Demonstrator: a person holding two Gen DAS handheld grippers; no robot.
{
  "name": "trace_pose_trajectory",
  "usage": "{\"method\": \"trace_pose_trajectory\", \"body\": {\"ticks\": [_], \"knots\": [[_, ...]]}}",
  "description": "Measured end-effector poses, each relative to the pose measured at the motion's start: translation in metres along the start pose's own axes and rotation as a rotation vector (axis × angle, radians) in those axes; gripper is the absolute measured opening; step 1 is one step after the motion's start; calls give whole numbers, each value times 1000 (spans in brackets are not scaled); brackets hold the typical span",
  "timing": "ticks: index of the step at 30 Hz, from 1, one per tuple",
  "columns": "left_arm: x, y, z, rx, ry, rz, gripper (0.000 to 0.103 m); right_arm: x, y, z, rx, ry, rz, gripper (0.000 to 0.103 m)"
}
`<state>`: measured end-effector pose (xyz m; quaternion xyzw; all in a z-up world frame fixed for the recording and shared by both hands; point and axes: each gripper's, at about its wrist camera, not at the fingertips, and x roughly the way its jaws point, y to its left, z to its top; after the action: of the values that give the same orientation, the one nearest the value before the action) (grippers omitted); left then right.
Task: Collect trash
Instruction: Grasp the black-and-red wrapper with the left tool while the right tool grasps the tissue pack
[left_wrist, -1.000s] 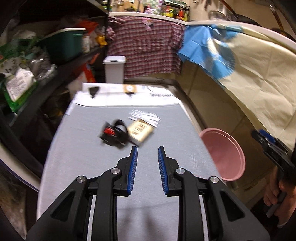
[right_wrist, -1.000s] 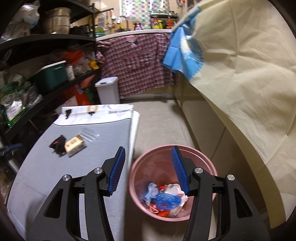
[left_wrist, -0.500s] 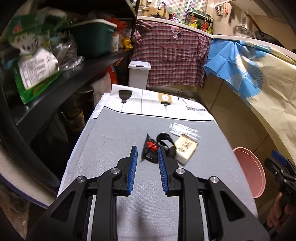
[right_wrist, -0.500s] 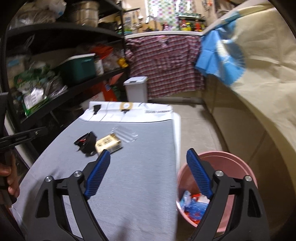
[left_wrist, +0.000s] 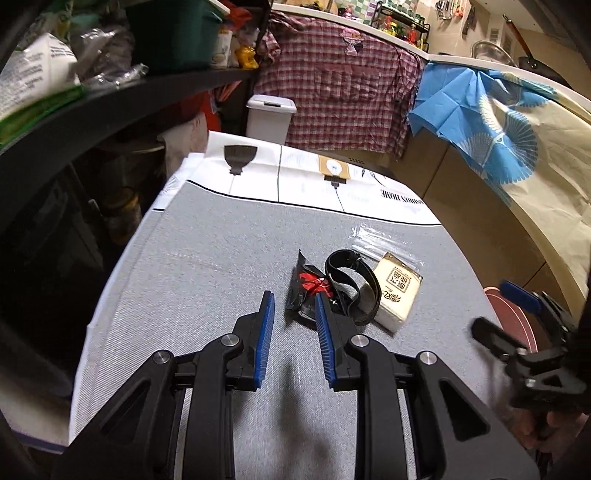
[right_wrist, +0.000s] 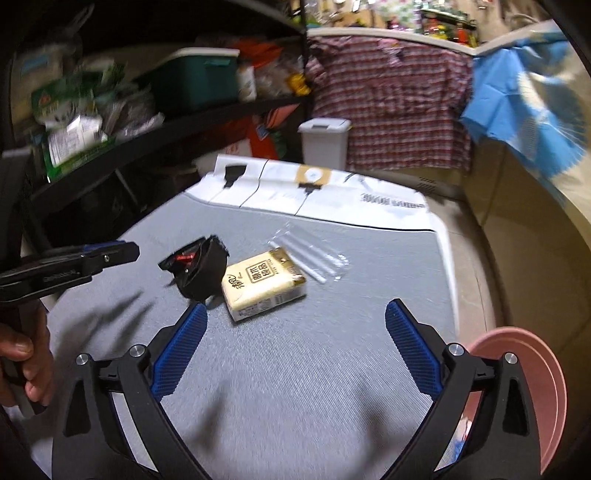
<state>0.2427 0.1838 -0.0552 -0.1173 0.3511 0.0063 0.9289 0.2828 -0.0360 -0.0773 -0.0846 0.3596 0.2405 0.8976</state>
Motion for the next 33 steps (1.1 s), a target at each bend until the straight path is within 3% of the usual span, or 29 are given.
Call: {"method": "trace_pose_trajectory", "body": {"ticks": [10,20,22,24,27,33], "knots": [[24,3,2,-11,33,-30,23,64,15,17,-112,152,74,96],[47,7,2,-21,89,-42,22,92,18,22,-150,211,112,96],[48,6,2,-11,95,-44,13,92,19,23,-156,213,116,95],[48,6,2,-18,101,-48,12,91,20,21,-166,214,120,92],[47,7,3,-19,108,-30,9,89,21,18,-157,222,128,76],[40,5,2,-29,130,-1,7,73,20,9,-136,229,138,75]]}}
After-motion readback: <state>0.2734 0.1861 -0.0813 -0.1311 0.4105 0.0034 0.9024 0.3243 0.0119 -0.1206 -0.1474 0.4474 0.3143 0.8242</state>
